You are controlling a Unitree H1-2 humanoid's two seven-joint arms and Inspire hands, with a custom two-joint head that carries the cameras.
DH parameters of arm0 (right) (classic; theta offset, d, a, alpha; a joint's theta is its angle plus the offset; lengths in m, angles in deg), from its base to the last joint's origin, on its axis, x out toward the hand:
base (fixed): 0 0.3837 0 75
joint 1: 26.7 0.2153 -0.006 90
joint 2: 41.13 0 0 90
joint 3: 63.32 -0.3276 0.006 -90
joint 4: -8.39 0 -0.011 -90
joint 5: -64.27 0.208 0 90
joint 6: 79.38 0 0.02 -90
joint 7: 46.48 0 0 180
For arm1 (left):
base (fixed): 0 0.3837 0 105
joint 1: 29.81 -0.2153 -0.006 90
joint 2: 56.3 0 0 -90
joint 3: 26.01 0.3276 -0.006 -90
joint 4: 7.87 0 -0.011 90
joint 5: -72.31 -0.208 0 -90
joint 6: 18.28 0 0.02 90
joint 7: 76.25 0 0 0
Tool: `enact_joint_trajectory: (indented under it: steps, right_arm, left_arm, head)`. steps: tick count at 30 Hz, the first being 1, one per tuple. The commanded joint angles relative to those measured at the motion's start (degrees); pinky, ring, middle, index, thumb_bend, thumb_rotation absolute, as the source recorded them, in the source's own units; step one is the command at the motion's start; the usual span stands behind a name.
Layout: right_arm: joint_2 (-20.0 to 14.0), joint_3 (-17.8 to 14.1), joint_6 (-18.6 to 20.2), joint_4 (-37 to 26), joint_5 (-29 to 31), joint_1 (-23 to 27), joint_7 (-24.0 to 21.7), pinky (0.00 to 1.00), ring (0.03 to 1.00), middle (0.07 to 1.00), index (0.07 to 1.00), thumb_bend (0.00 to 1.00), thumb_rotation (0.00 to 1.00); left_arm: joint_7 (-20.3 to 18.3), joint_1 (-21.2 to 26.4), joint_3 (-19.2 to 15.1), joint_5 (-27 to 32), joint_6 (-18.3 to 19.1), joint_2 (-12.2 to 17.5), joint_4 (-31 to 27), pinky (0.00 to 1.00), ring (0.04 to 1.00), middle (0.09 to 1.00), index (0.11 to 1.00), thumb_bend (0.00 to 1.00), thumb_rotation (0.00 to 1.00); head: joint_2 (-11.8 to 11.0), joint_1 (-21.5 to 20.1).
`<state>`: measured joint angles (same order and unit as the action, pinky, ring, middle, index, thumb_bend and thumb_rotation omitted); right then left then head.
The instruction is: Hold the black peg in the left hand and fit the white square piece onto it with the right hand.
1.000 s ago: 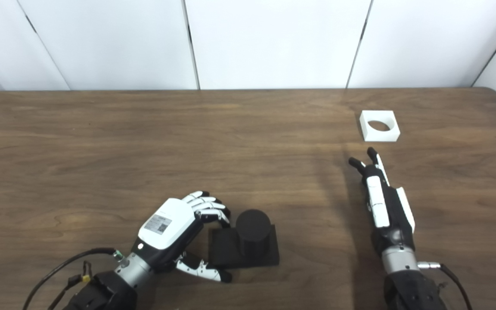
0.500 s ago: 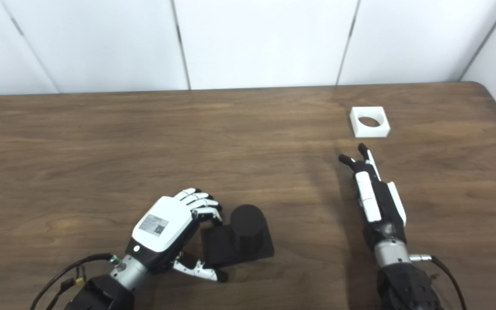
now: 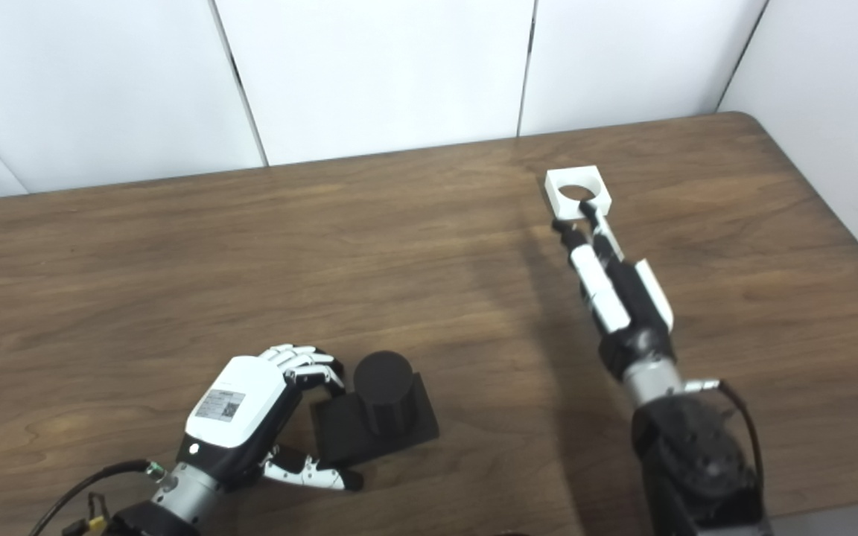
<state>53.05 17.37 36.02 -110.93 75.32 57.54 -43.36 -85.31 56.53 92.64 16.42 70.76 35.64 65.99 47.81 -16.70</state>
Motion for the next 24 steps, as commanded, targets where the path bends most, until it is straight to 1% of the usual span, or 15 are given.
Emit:
enact_joint_trajectory:
  steps: [1, 3, 4, 5, 8, 11, 12, 13, 15, 16, 18, 19, 20, 22, 24]
  right_arm:
    - [-3.3, -1.4, 1.2, -2.5, 0.6, 3.7, -0.8, 1.00, 0.952, 0.917, 0.953, 0.54, 0.55]
    - [-5.9, -1.7, 1.4, -1.6, 0.4, 5.6, -1.4, 0.97, 0.951, 0.925, 0.950, 0.57, 0.47]
    - [-7.4, -1.4, 1.4, -1.0, -0.3, 6.6, -1.7, 0.93, 0.934, 0.927, 0.949, 0.62, 0.44]
    - [-9.1, -0.7, 1.5, -0.4, -2.0, 7.5, -2.1, 0.92, 0.929, 0.926, 0.946, 0.64, 0.41]
    - [-13.8, 2.4, 1.4, 2.2, -8.9, 10.7, -3.3, 0.95, 0.938, 0.925, 0.930, 0.71, 0.44]
    - [-16.0, 4.2, 1.5, 4.4, -12.0, 14.0, -4.5, 0.94, 0.948, 0.934, 0.927, 0.76, 0.41]
    - [-16.4, 4.6, 1.5, 5.1, -12.7, 15.4, -5.0, 0.91, 0.939, 0.931, 0.927, 0.78, 0.39]
    - [-16.6, 4.7, 1.5, 5.5, -13.3, 16.3, -5.4, 0.91, 0.939, 0.929, 0.926, 0.82, 0.35]
    - [-17.7, 5.5, 1.5, 6.9, -15.3, 18.6, -6.8, 0.93, 0.947, 0.933, 0.932, 0.83, 0.32]
    - [-18.4, 5.9, 1.5, 7.7, -16.8, 19.9, -7.7, 0.97, 0.964, 0.940, 0.938, 0.84, 0.30]
    - [-20.3, 7.1, 1.5, 9.4, -20.4, 22.4, -10.1, 0.99, 0.979, 0.949, 0.949, 0.86, 0.28]
    - [-21.0, 7.6, 1.5, 10.3, -22.1, 23.4, -11.2, 0.99, 0.973, 0.957, 0.954, 0.86, 0.26]
    - [-21.8, 8.3, 1.5, 11.2, -24.1, 24.5, -12.3, 0.90, 0.946, 0.962, 0.954, 0.89, 0.25]
    - [-24.4, 10.4, 1.5, 14.0, -28.3, 27.2, -15.7, 0.90, 0.949, 0.967, 0.955, 0.90, 0.25]
    - [-26.2, 11.5, 1.5, 17.1, -31.1, 29.9, -19.7, 0.91, 0.965, 0.978, 0.957, 0.92, 0.25]
  left_arm:
    - [-3.3, -1.5, 0.8, -0.8, 0.6, 0.7, 2.1, 0.84, 0.813, 0.759, 0.484, 0.52, 0.05]
    - [-3.2, -1.4, 0.7, -0.6, 0.4, 0.8, 2.2, 0.84, 0.813, 0.759, 0.485, 0.52, 0.05]
    - [-3.2, -1.4, 0.6, -0.4, 0.3, 0.9, 2.3, 0.84, 0.813, 0.760, 0.485, 0.52, 0.05]
    - [-3.3, -1.4, 0.6, -0.3, 0.4, 1.0, 2.3, 0.84, 0.813, 0.761, 0.485, 0.52, 0.05]
    - [-3.3, -1.4, 0.2, 0.6, 0.3, 1.4, 2.4, 0.84, 0.816, 0.764, 0.485, 0.52, 0.05]
    - [-3.2, -1.5, -0.1, 1.3, 0.3, 1.6, 2.5, 0.85, 0.818, 0.764, 0.485, 0.52, 0.05]
    - [-3.2, -1.6, -0.2, 1.4, 0.4, 1.6, 2.4, 0.85, 0.819, 0.764, 0.485, 0.52, 0.05]
    - [-3.3, -1.6, -0.3, 1.4, 0.4, 1.7, 2.4, 0.85, 0.818, 0.764, 0.485, 0.52, 0.05]
    - [-3.3, -1.6, -0.5, 1.6, 0.5, 1.9, 2.4, 0.85, 0.818, 0.764, 0.485, 0.52, 0.05]
    - [-3.3, -1.6, -0.6, 1.7, 0.5, 1.9, 2.4, 0.85, 0.818, 0.764, 0.485, 0.52, 0.05]
    - [-3.1, -1.6, -0.8, 1.7, 0.4, 1.9, 2.6, 0.85, 0.817, 0.764, 0.485, 0.52, 0.05]
    - [-2.9, -1.6, -0.9, 1.7, 0.2, 2.0, 2.7, 0.85, 0.815, 0.763, 0.485, 0.52, 0.05]
    - [-2.8, -1.7, -0.9, 1.6, 0.2, 2.0, 2.8, 0.85, 0.815, 0.762, 0.485, 0.52, 0.05]
    - [-2.6, -1.7, -0.9, 1.5, 0.0, 2.0, 2.9, 0.84, 0.814, 0.760, 0.485, 0.52, 0.05]
    - [-2.4, -1.8, -1.0, 1.5, -0.2, 2.0, 3.0, 0.84, 0.812, 0.758, 0.485, 0.52, 0.05]
  head:
    - [-0.3, -0.4]
    - [-0.5, -0.7]
    - [-0.6, -0.7]
    - [-0.7, -0.8]
    - [-1.0, -1.4]
    - [-1.4, -2.3]
    - [-1.5, -2.5]
    - [-1.5, -2.6]
    - [-1.8, -2.9]
    - [-1.9, -3.0]
    - [-2.2, -3.4]
    - [-2.4, -3.5]
    - [-2.5, -3.6]
    - [-2.5, -3.6]
    - [-2.6, -3.4]
